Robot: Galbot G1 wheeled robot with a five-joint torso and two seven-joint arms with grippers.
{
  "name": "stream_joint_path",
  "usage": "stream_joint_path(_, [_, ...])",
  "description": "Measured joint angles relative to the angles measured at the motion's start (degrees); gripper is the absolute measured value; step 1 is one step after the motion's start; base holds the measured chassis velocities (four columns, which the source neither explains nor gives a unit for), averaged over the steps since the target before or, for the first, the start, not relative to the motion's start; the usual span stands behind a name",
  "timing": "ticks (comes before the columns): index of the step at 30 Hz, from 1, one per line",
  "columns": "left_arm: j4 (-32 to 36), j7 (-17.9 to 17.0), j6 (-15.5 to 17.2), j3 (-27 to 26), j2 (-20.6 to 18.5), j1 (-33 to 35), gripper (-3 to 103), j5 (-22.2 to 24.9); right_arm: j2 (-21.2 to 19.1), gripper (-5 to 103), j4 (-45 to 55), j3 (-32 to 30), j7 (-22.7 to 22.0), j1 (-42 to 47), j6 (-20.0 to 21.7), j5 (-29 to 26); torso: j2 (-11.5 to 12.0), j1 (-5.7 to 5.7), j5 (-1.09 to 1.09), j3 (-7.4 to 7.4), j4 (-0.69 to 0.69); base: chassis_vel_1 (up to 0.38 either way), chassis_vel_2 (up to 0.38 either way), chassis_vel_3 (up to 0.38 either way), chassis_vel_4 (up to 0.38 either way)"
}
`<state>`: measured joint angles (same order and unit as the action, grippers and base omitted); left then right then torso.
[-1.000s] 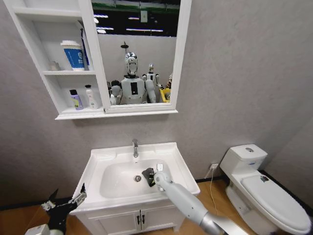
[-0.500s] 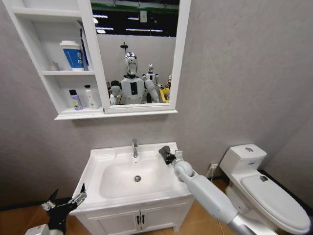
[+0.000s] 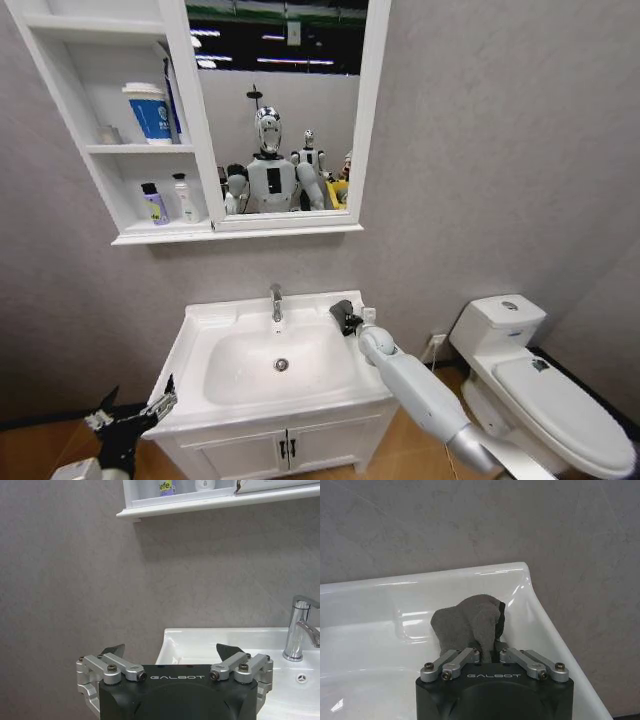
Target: Move facial cleanser and shampoo from washbasin to cabinet, then wipe washbasin with towel.
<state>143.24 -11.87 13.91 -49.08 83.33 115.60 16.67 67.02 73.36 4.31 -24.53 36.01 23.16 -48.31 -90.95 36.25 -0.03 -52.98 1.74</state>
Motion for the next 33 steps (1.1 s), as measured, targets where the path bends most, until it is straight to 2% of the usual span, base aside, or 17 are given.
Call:
stream_joint_path(4, [0.0,0.0,0.0,0.0,0.0,0.0,100,0.0,-0.4,24,-0.1,-0.3,0.4,0.2,0.1,-0.8,0.0,0.00,0.01,0.00,-0.01,0.000,0.000,0.000,0.000])
stream_joint_path(7, [0.0,0.0,0.0,0.0,0.0,0.0,100,0.0,-1.7,40,0.3,-1.2,2.4,1.0,0.1,2.4,0.0,0.00,0.01,0.00,0.00,0.000,0.000,0.000,0.000])
stream_joint_path(9, [0.0,0.0,0.0,0.0,0.0,0.0,100,0.0,-2.1,40,0.7,-1.4,2.5,1.2,0.0,2.8,0.0,0.00,0.00,0.00,0.00,0.000,0.000,0.000,0.000])
stream_joint_path(10, [0.0,0.0,0.0,0.0,0.0,0.0,100,0.0,-2.6,51,1.4,-1.7,2.6,1.6,-0.4,3.7,0.0,0.00,0.00,0.00,0.00,0.000,0.000,0.000,0.000])
stream_joint_path(11, [0.0,0.0,0.0,0.0,0.0,0.0,100,0.0,-2.6,51,1.4,-1.7,2.6,1.6,-0.4,3.7,0.0,0.00,0.00,0.00,0.00,0.000,0.000,0.000,0.000])
stream_joint_path(13, [0.0,0.0,0.0,0.0,0.0,0.0,100,0.0,-3.5,62,2.7,-2.2,2.6,2.5,-1.7,5.3,0.0,0.00,0.01,0.00,-0.01,0.000,0.000,0.000,0.000])
stream_joint_path(15, [0.0,0.0,0.0,0.0,0.0,0.0,100,0.0,-4.1,62,3.7,-2.6,3.1,3.2,-2.7,6.3,0.0,0.00,0.01,0.00,-0.01,0.000,0.000,0.000,0.000])
stream_joint_path(17, [0.0,0.0,0.0,0.0,0.0,0.0,100,0.0,-6.1,73,7.8,-4.3,6.5,7.1,-7.8,10.9,0.0,0.00,0.01,0.00,-0.02,0.000,0.000,0.000,0.000])
stream_joint_path(18, [0.0,0.0,0.0,0.0,0.0,0.0,100,0.0,-6.1,73,7.8,-4.3,6.5,7.1,-7.8,10.9,0.0,0.00,0.01,0.00,-0.02,0.000,0.000,0.000,0.000])
stream_joint_path(20, [0.0,0.0,0.0,0.0,0.0,0.0,100,0.0,-8.7,84,13.9,-6.9,9.4,13.2,-12.6,17.4,0.0,0.00,0.02,0.00,-0.01,0.000,0.000,0.000,0.000])
stream_joint_path(21, [0.0,0.0,0.0,0.0,0.0,0.0,100,0.0,-8.7,84,13.9,-6.9,9.4,13.2,-12.6,17.4,0.0,0.00,0.02,0.00,-0.01,0.000,0.000,0.000,0.000])
stream_joint_path(23, [0.0,0.0,0.0,0.0,0.0,0.0,100,0.0,-11.4,94,23.6,-11.6,12.3,21.8,-16.3,23.5,0.0,0.00,0.00,0.01,0.01,0.000,0.000,0.000,0.000])
stream_joint_path(25, [0.0,0.0,0.0,0.0,0.0,0.0,100,0.0,-12.4,99,28.5,-14.8,12.4,27.3,-17.1,24.2,0.0,-0.01,0.01,0.01,-0.01,0.000,0.000,0.000,0.000])
stream_joint_path(26, [0.0,0.0,0.0,0.0,0.0,0.0,100,0.0,-12.4,99,28.5,-14.8,12.4,27.3,-17.1,24.2,0.0,-0.01,0.01,0.01,-0.01,0.000,0.000,0.000,0.000])
stream_joint_path(28, [0.0,0.0,0.0,0.0,0.0,0.0,100,0.0,-13.4,100,38.6,-22.2,11.7,41.1,-17.8,23.9,0.0,0.00,0.02,0.01,0.00,0.000,0.000,0.000,0.000])
stream_joint_path(31, [0.0,0.0,0.0,0.0,0.0,0.0,100,0.0,-13.2,100,42.9,-26.1,11.6,47.5,-18.1,24.4,0.0,0.00,0.01,0.01,0.00,0.000,0.000,0.000,0.000])
stream_joint_path(33, [0.0,0.0,0.0,0.0,0.0,0.0,100,0.0,-10.0,100,52.0,-33.7,11.6,63.5,-19.1,29.1,0.0,-0.01,0.01,0.02,0.01,0.000,0.000,0.000,0.000])
